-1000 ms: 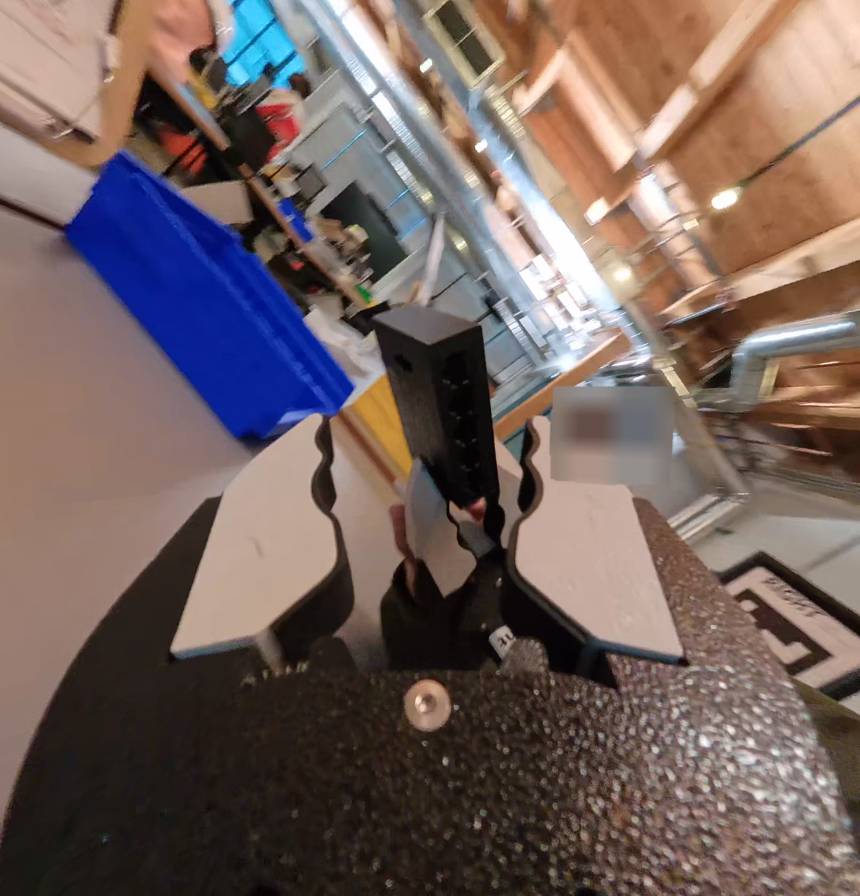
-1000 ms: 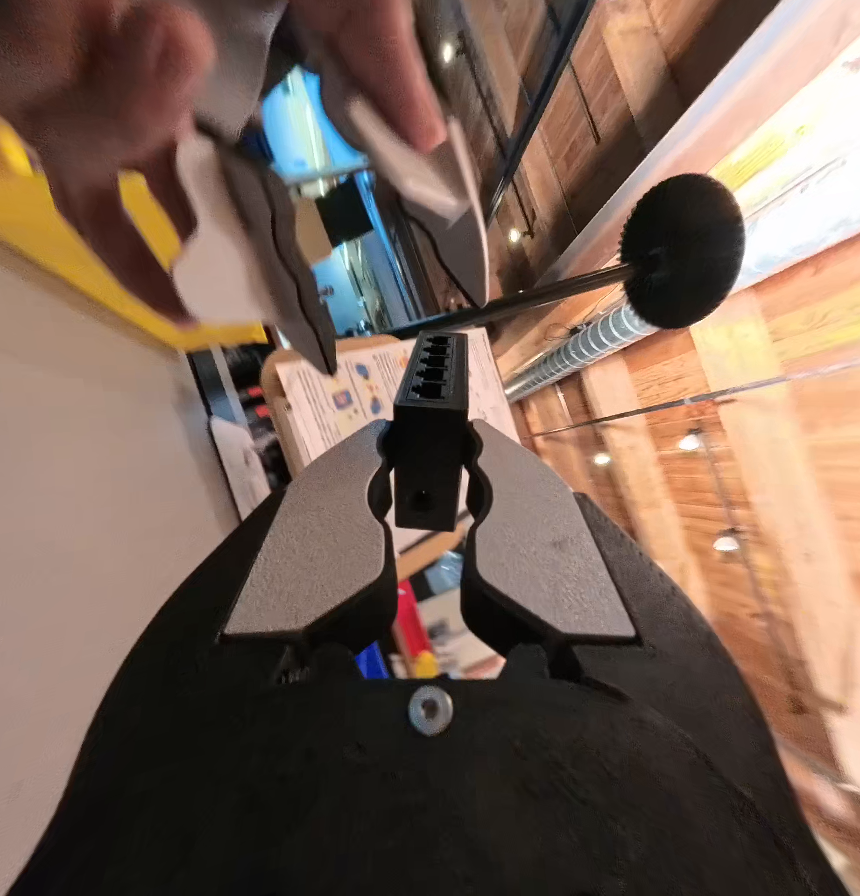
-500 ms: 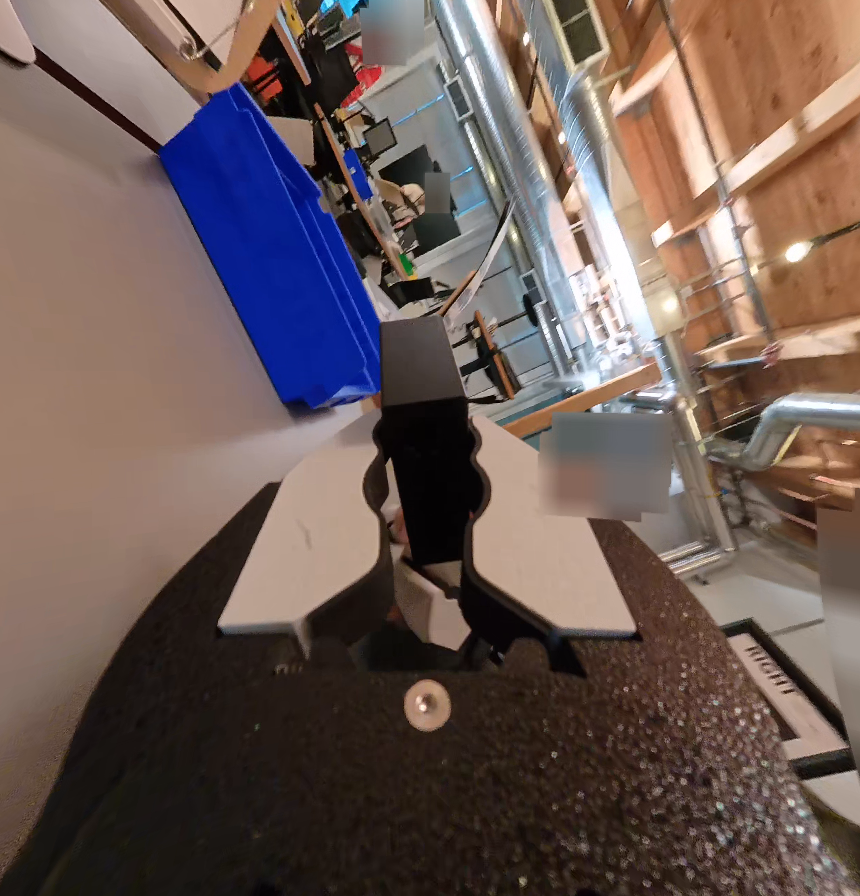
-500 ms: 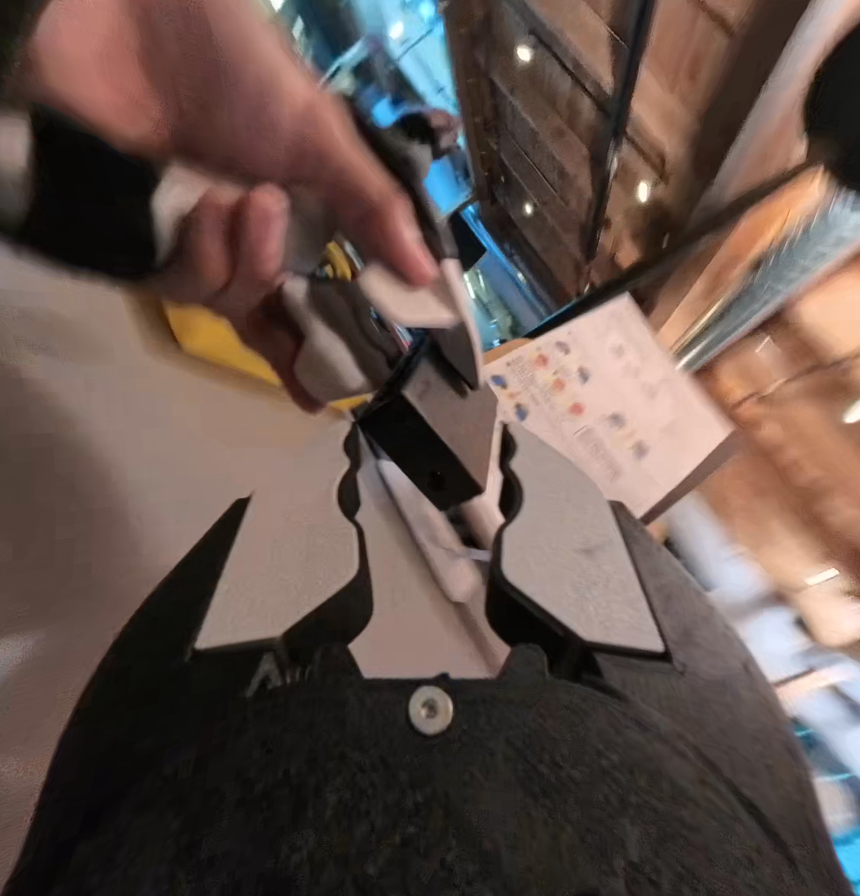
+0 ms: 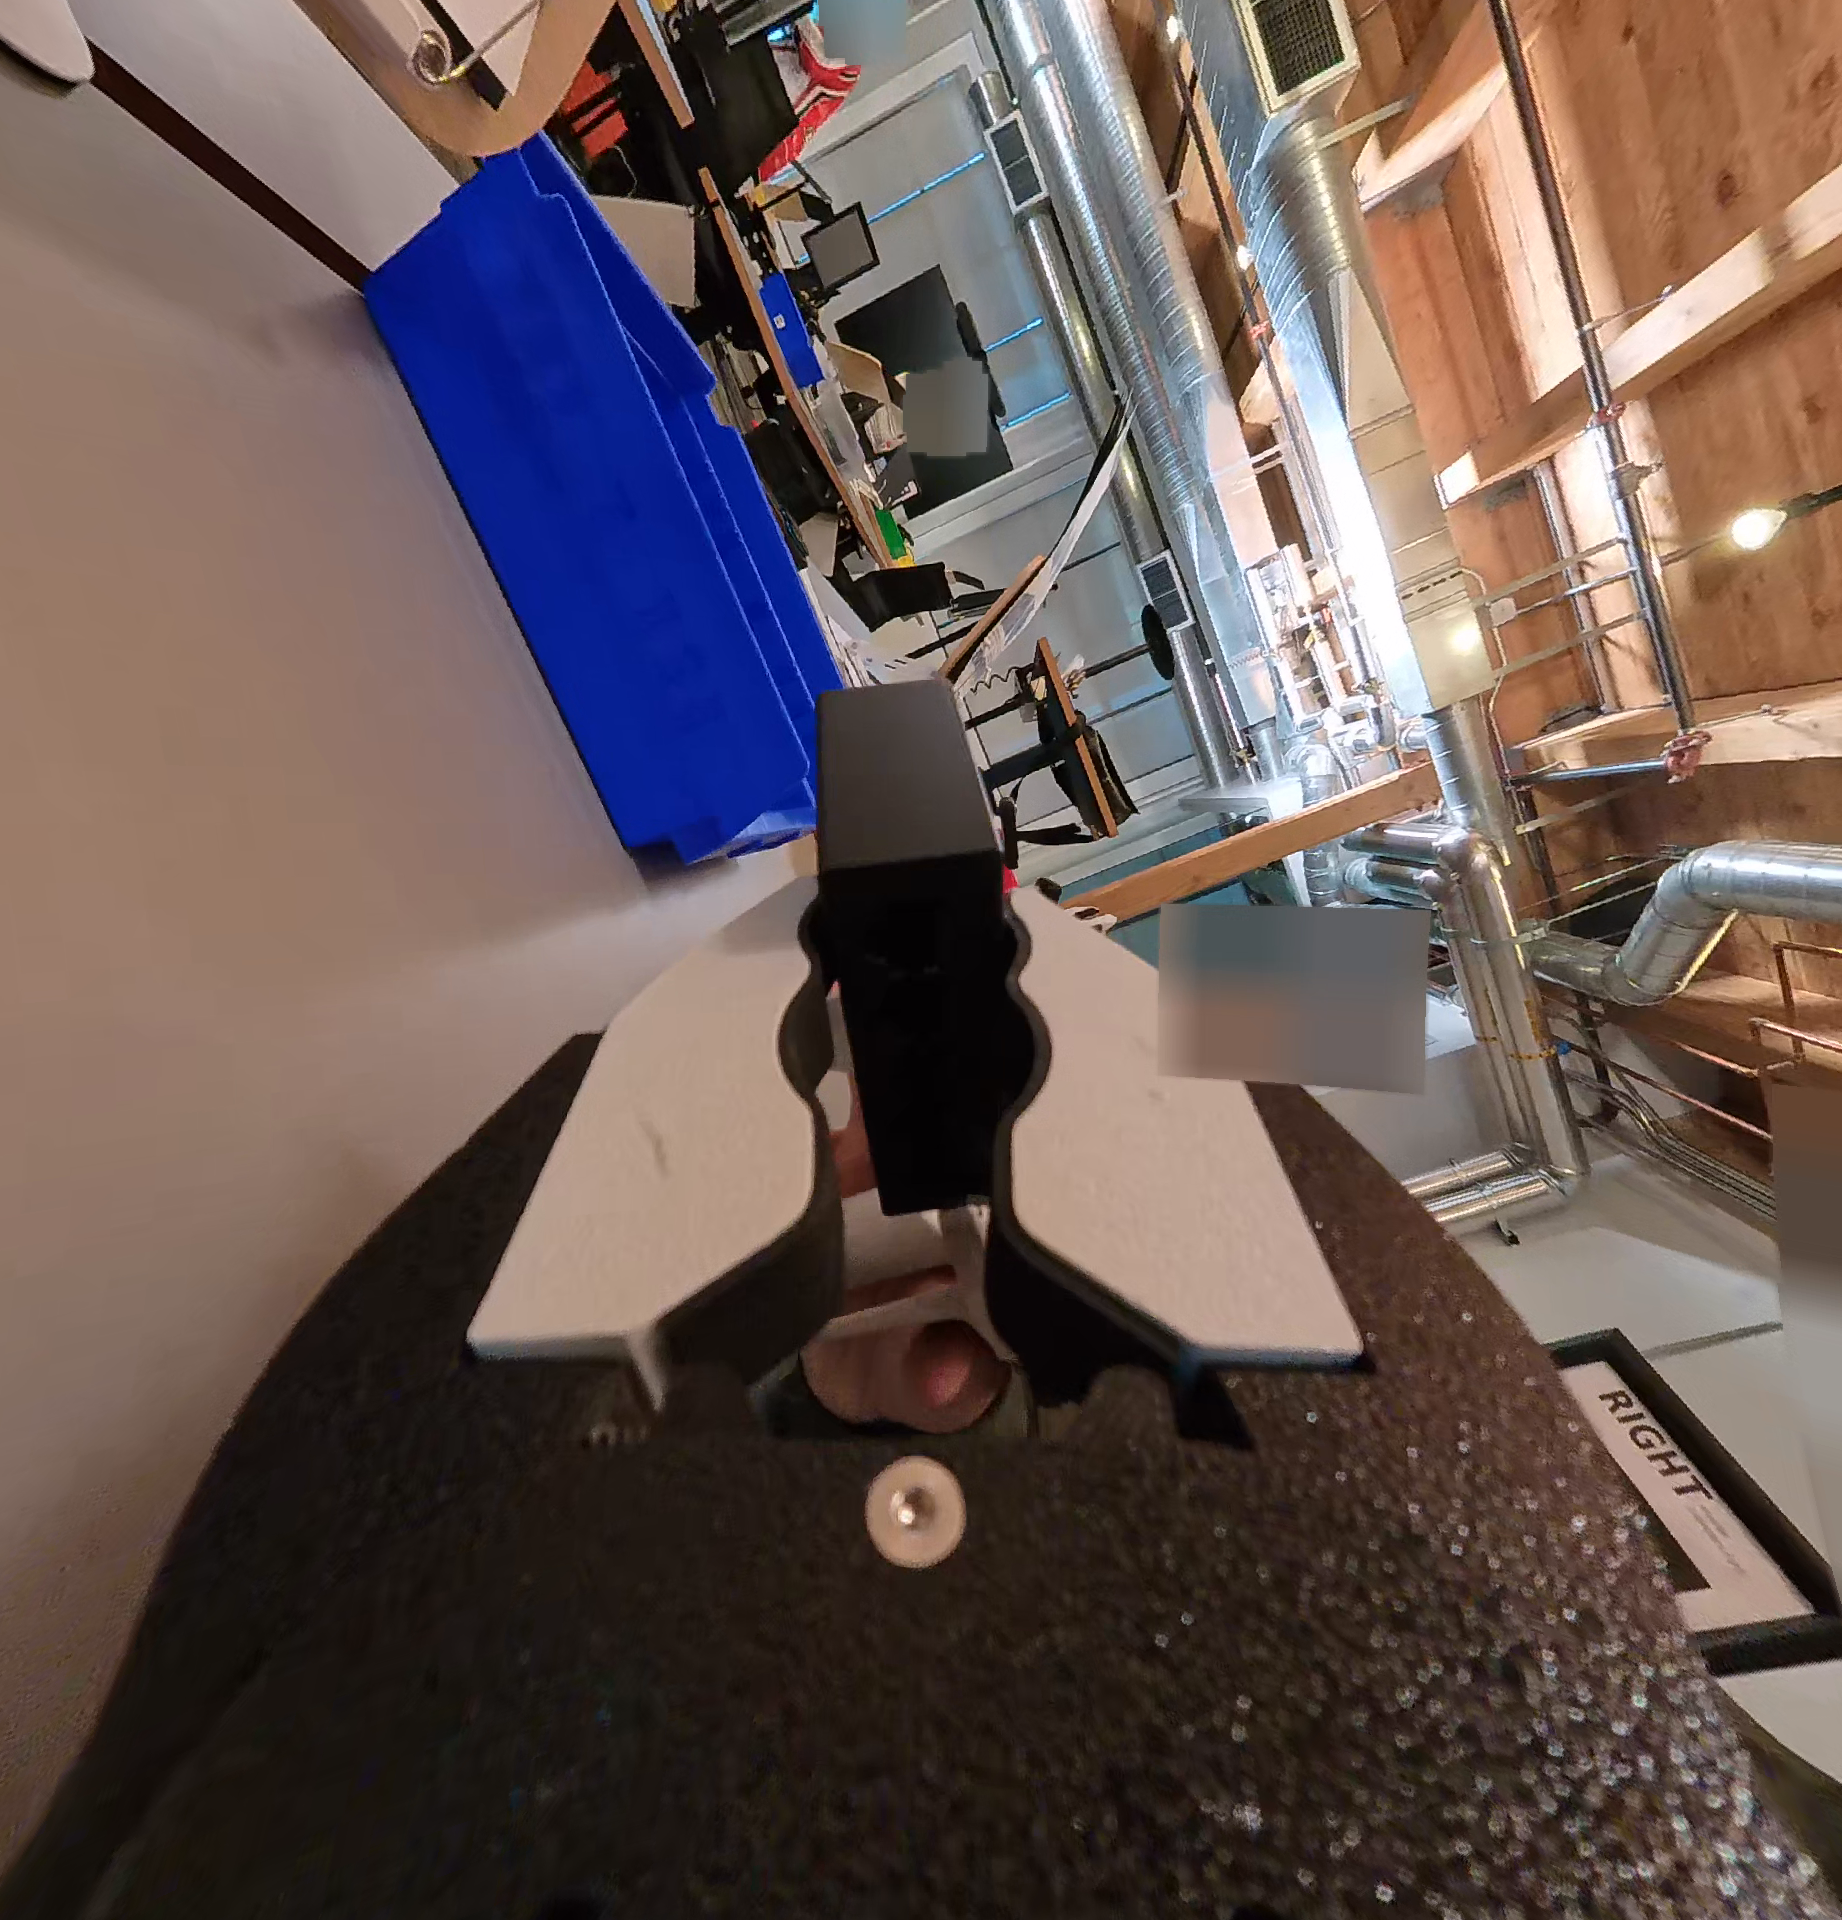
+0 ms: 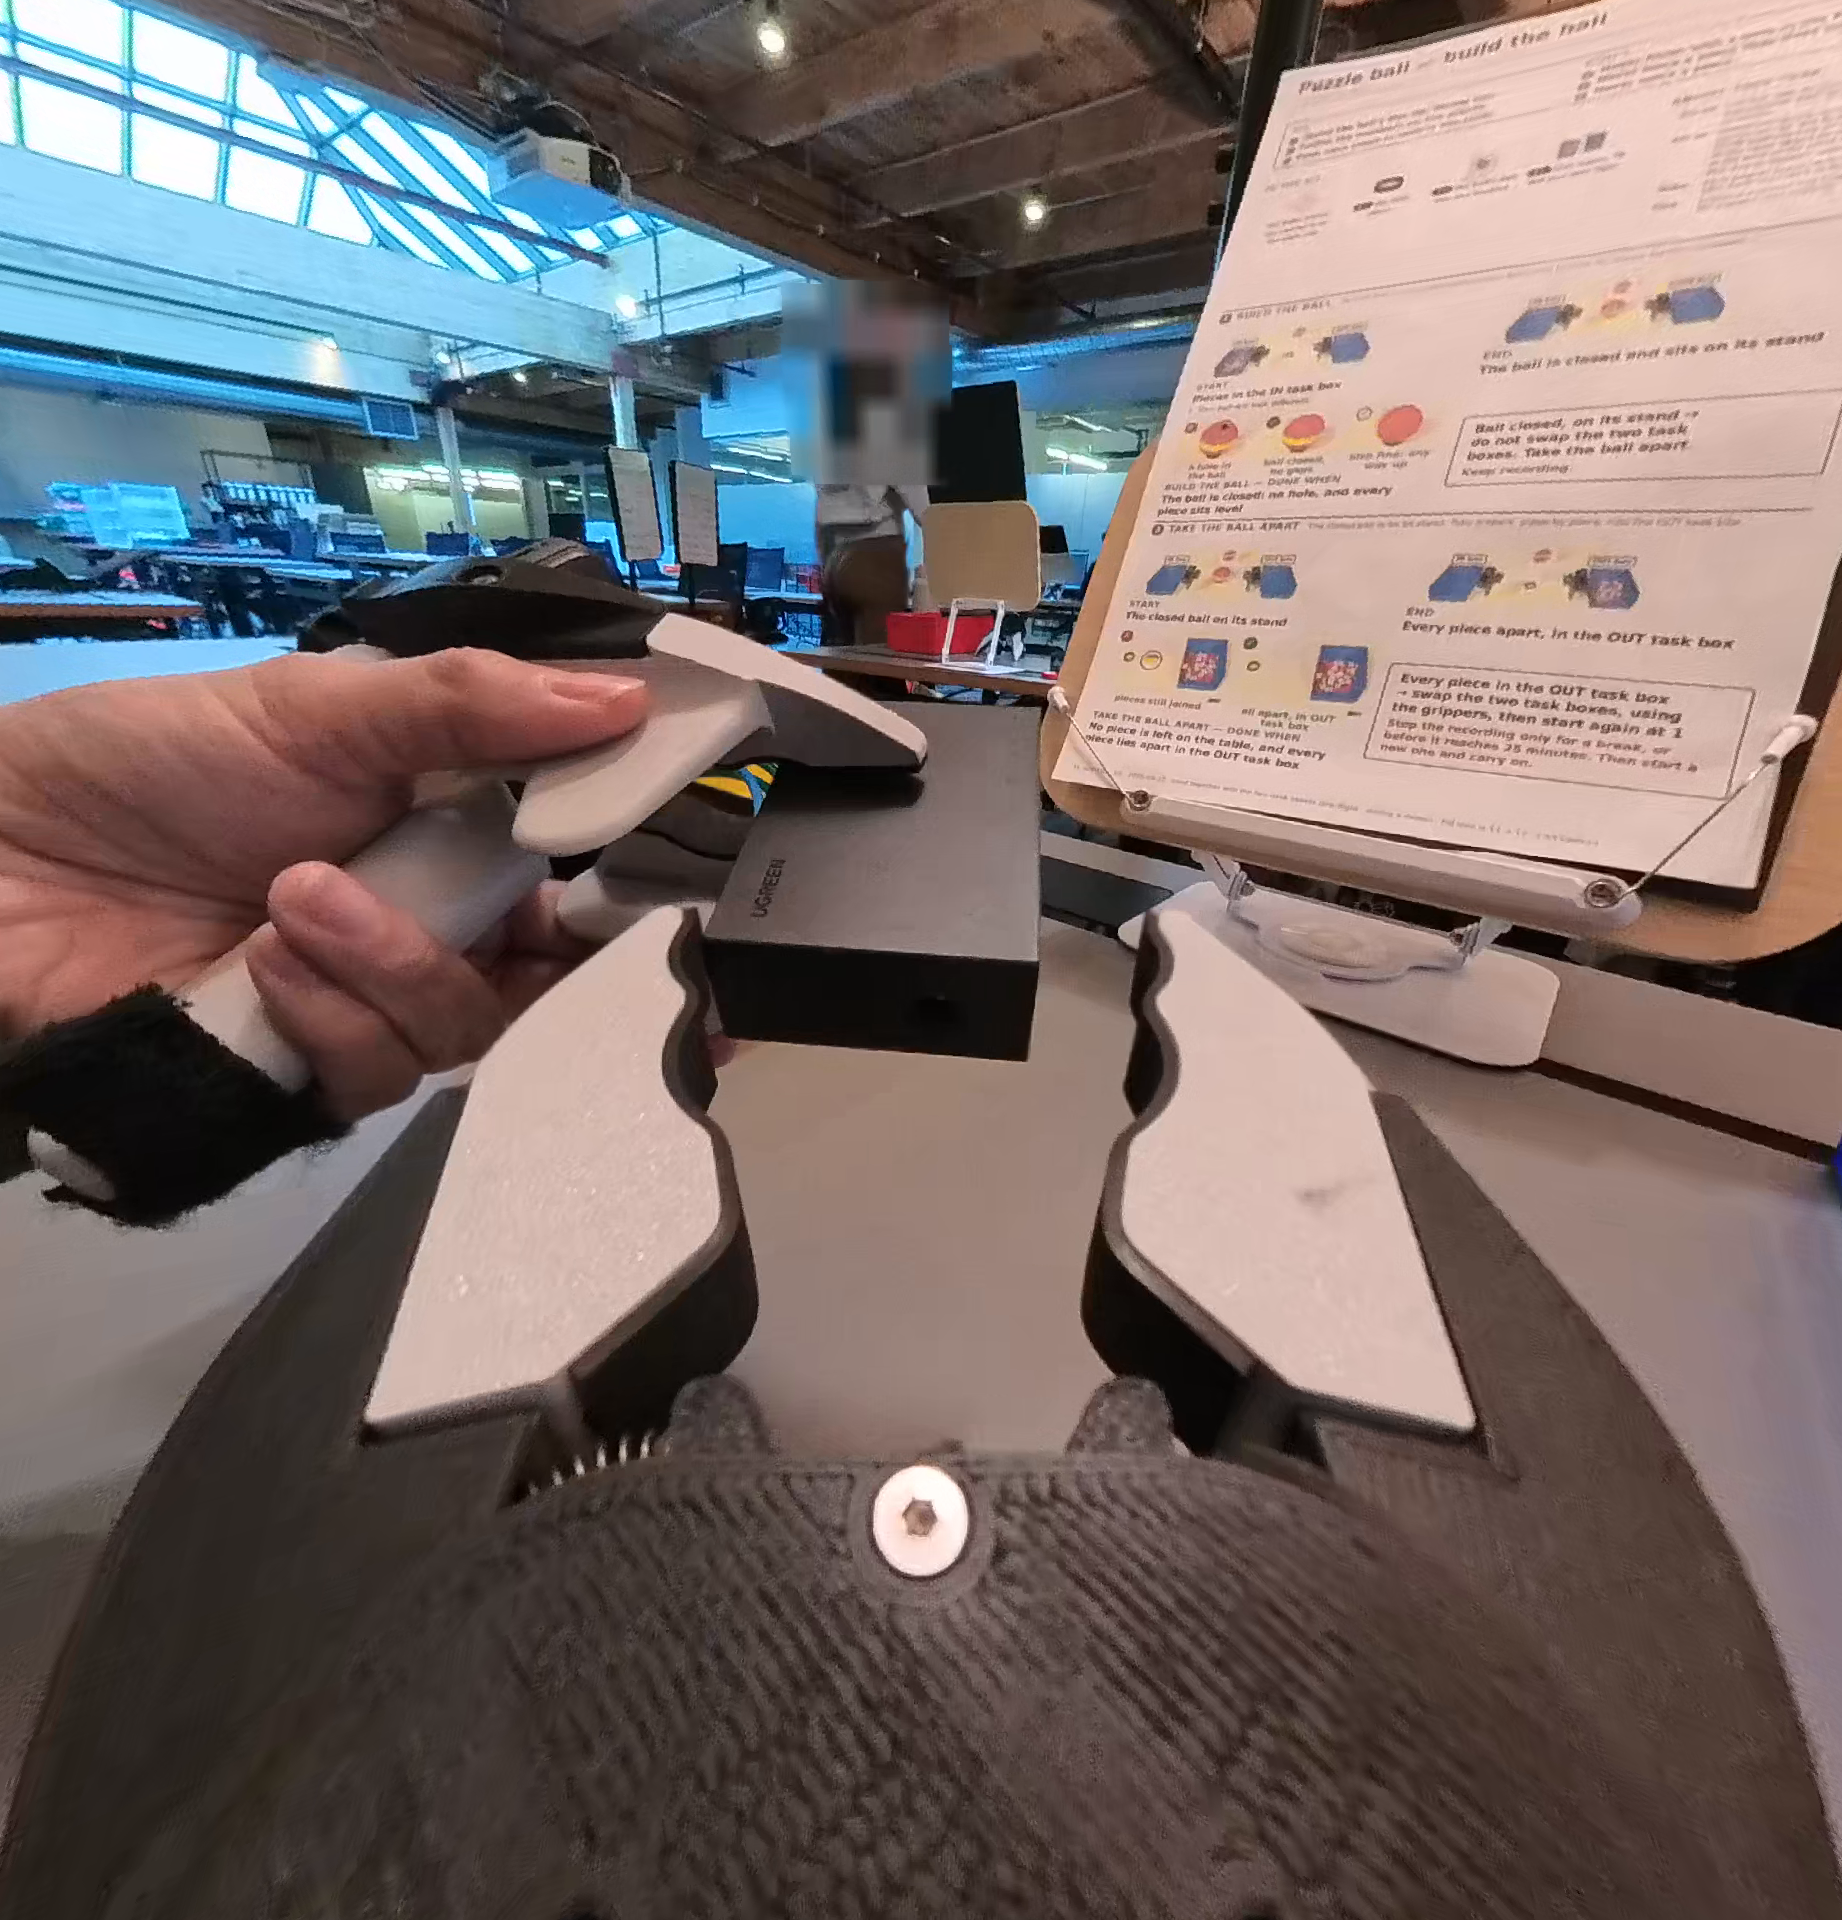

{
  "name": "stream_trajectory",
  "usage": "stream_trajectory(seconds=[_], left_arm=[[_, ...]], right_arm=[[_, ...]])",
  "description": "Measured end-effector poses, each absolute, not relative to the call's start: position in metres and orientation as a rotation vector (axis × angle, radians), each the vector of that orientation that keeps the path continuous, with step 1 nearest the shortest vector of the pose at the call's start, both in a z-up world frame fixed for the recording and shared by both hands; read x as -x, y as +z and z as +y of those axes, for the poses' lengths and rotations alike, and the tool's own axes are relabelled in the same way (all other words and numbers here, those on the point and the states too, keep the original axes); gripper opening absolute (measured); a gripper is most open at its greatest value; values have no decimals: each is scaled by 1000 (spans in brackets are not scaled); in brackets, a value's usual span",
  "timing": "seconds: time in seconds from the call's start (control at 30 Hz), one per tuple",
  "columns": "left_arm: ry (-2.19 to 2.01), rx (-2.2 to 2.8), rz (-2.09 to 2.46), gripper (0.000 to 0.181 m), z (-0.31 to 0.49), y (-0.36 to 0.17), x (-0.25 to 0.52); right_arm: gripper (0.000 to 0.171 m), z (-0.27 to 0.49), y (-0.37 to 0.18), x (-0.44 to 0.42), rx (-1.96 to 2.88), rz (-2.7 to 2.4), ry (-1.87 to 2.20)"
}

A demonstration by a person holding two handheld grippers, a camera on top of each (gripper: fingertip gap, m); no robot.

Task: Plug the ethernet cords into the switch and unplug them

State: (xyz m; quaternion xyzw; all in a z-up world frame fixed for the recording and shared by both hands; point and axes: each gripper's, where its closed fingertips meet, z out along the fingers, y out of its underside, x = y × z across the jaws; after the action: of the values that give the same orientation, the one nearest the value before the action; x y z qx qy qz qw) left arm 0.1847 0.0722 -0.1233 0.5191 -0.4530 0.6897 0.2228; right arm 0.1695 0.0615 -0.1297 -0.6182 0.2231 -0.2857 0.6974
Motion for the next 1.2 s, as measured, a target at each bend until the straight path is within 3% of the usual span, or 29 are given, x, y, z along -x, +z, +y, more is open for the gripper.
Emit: stream_trajectory(seconds=[0.13, 0.43, 0.53, 1.03, 1.2], left_arm=[[1881, -1420, -1267, 27, 66, -128, -182], [1856, -1419, -1360, 28, 50, -132, -184], [1917, -1439, -1357, 44, 56, -124, -190], [2004, -1613, -1616, 35, 92, -131, -188], [2046, -1773, -1986, 35, 147, -119, -186]], right_arm=[[62, 65, -134, -165, 1355, 501, -640], [62, 54, -143, -172, 1324, 583, -665], [62, 49, -146, -175, 1286, 607, -605], [62, 35, -156, -188, 1205, 684, -448], [62, 15, -156, -199, 1209, 715, -563]])
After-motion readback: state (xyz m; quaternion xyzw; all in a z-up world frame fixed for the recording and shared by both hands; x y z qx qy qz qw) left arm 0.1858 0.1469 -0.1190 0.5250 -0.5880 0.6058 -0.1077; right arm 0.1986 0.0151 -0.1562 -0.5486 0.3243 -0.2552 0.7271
